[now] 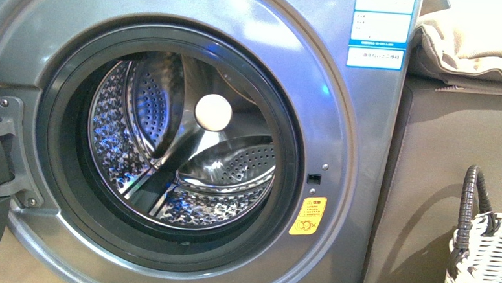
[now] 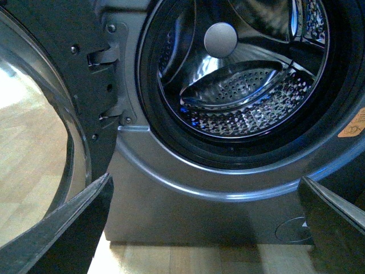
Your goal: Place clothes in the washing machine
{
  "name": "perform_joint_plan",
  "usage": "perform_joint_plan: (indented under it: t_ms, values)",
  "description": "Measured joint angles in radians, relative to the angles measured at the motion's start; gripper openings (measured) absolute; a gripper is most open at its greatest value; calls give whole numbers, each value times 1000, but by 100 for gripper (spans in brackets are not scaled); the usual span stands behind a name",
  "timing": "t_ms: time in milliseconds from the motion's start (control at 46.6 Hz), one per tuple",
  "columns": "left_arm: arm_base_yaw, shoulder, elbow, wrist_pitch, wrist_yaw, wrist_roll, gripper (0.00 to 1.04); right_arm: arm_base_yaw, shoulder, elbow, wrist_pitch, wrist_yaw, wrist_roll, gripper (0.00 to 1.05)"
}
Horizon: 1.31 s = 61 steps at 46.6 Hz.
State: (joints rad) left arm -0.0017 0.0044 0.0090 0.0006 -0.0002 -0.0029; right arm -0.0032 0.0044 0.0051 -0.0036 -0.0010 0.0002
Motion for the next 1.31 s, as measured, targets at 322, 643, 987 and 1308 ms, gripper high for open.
perform_joint_plan:
  t_ms: [322, 643, 987, 1308]
  values:
    - [0, 0, 0, 0, 0, 0, 98, -274, 111, 0, 182, -599, 319, 97]
    - [0, 0, 0, 0, 0, 0, 98, -544, 469, 45, 574, -819, 407, 97]
    - [0, 0, 0, 0, 0, 0, 98, -620, 972, 239, 717, -731, 225, 97]
    - [0, 0, 0, 0, 0, 0, 98, -656, 1454, 410, 651, -581, -14, 97]
